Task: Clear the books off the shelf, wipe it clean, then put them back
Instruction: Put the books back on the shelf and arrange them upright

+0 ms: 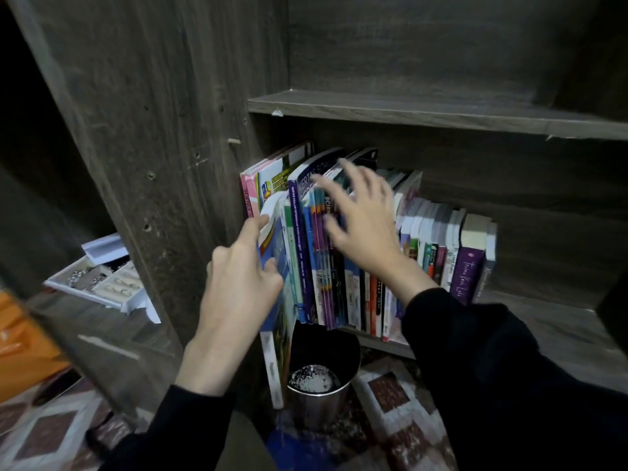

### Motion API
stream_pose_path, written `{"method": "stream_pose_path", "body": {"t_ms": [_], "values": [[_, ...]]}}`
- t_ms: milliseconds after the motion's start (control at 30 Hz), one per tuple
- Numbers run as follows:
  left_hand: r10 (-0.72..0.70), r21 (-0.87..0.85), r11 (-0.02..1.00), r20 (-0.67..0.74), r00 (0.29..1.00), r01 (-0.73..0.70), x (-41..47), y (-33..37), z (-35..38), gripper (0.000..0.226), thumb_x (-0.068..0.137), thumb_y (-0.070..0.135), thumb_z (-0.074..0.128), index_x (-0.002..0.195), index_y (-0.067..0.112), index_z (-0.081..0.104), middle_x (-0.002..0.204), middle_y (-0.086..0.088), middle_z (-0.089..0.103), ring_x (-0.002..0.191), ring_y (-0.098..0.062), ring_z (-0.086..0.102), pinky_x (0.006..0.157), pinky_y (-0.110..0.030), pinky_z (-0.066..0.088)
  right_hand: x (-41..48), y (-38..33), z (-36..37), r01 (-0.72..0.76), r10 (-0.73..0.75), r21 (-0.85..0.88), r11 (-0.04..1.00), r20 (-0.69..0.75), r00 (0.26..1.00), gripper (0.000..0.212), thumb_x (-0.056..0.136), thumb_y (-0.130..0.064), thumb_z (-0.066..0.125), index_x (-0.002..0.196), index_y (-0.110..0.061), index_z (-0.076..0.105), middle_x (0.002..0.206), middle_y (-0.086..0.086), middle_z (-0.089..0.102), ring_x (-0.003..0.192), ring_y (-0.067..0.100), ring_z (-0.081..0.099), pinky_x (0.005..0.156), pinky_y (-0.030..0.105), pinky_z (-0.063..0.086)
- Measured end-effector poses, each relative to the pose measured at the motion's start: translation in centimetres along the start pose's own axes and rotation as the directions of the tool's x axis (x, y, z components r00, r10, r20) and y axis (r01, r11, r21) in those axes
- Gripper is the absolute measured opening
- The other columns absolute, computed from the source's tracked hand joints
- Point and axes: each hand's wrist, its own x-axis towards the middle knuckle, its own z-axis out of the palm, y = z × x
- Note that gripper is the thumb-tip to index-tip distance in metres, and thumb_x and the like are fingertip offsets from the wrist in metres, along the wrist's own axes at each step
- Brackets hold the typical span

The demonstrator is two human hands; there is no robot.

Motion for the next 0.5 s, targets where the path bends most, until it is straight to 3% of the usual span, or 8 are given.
{"method": "stream_pose_path", "body": {"t_ms": [67,100,200,333,367,433,500], "values": [[0.035,0.045,0.998,0.042,0.999,-0.037,-0.3,1.2,-1.9,0.053,0.085,0.016,0.061,0.132,0.035,0.046,0.106,-0.009,0.063,0.107,-0.030,0.053,0.081,-0.036,0.047,-1.8,2.2,-0.5,-0.197,0.199,0.042,0.980,-0.077,0.977,0.051,0.092,-0.029,0.052,0.142,-0.030,0.040,0.153,0.008,0.029,0.141,0.028,0.018,0.114,0.046,0.011],[0.055,0.069,0.996,0.071,0.996,-0.060,-0.5,2.0,-3.0,0.049,0.082,0.015,0.063,0.127,0.033,0.052,0.102,-0.008,0.064,0.106,-0.028,0.053,0.076,-0.031,0.043,-2.5,3.2,-0.6,-0.254,0.256,0.050,0.966,-0.041,0.966,0.048,0.094,-0.031,0.050,0.142,-0.029,0.040,0.153,0.007,0.030,0.141,0.027,0.018,0.114,0.045,0.012],[0.069,0.127,0.987,0.191,0.979,-0.094,-1.0,4.2,-5.2,0.035,0.077,0.016,0.066,0.107,0.033,0.062,0.095,-0.003,0.064,0.099,-0.020,0.051,0.058,-0.022,0.036,-3.8,4.8,-0.6,-0.222,0.217,0.021,0.975,0.145,0.965,0.048,0.097,-0.040,0.046,0.143,-0.030,0.038,0.154,0.002,0.029,0.145,0.024,0.015,0.115,0.046,0.017],[0.097,0.114,0.983,0.336,0.937,-0.142,-1.9,6.1,-5.0,0.024,0.074,0.017,0.070,0.091,0.033,0.064,0.088,0.003,0.066,0.089,-0.009,0.055,0.055,-0.014,0.040,-4.0,5.7,-0.7,-0.177,0.179,-0.027,0.984,0.176,0.968,0.053,0.093,-0.050,0.050,0.141,-0.029,0.040,0.148,0.003,0.037,0.140,0.028,0.027,0.110,0.050,0.031],[0.110,0.098,0.983,0.349,0.931,-0.153,-2.1,6.3,-4.7,0.023,0.075,0.016,0.069,0.088,0.034,0.063,0.085,0.005,0.065,0.088,-0.007,0.054,0.056,-0.010,0.040,-4.0,5.7,-0.7,-0.176,0.181,-0.041,0.983,0.184,0.966,0.055,0.091,-0.054,0.050,0.140,-0.030,0.040,0.146,0.003,0.039,0.135,0.031,0.035,0.104,0.049,0.038],[0.125,0.078,0.984,0.344,0.930,-0.161,-2.2,6.8,-4.1,0.026,0.077,0.016,0.067,0.092,0.036,0.062,0.086,0.006,0.064,0.092,-0.010,0.054,0.057,-0.010,0.039,-3.9,5.5,-0.8,-0.160,0.173,-0.087,0.983,0.177,0.969,0.057,0.089,-0.060,0.049,0.137,-0.032,0.038,0.135,0.002,0.043,0.112,0.032,0.053,0.077,0.037,0.048],[0.136,0.085,0.982,0.316,0.939,-0.171,-1.9,7.3,-3.8,0.029,0.079,0.017,0.067,0.099,0.036,0.062,0.086,0.006,0.063,0.093,-0.012,0.053,0.057,-0.010,0.036,-3.4,5.1,-1.0,-0.150,0.175,-0.142,0.979,0.184,0.967,0.058,0.089,-0.063,0.045,0.140,-0.037,0.032,0.126,0.002,0.044,0.092,0.032,0.059,0.056,0.030,0.038]]}}
